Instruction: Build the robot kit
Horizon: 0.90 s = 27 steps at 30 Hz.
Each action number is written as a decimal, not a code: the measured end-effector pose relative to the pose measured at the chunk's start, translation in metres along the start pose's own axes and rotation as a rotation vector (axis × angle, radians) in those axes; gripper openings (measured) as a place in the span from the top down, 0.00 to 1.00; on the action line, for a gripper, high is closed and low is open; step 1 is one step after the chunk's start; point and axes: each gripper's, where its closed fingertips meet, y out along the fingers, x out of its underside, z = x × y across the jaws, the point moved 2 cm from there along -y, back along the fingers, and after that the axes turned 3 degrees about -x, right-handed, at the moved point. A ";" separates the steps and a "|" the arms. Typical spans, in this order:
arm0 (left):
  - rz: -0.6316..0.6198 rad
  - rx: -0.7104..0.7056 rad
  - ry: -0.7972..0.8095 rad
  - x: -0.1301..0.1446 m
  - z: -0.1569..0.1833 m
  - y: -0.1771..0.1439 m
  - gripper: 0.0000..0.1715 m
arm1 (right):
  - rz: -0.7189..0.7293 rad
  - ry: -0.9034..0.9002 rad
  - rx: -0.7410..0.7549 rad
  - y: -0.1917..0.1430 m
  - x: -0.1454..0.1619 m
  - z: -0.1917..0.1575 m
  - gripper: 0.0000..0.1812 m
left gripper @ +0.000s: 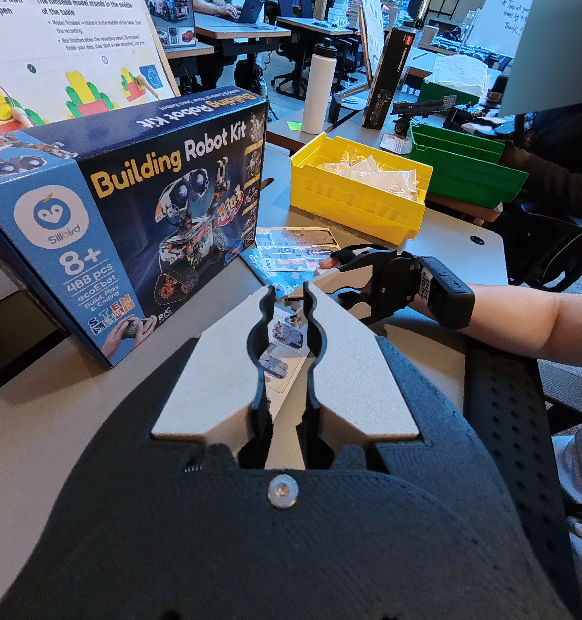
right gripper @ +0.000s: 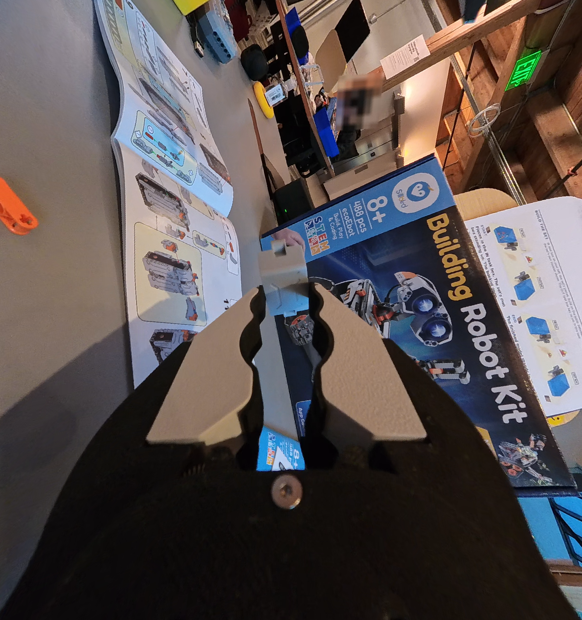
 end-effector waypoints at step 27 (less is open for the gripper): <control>-0.049 0.170 -0.062 0.012 0.019 0.016 0.84 | 0.083 -0.083 0.042 -0.011 -0.033 0.010 0.87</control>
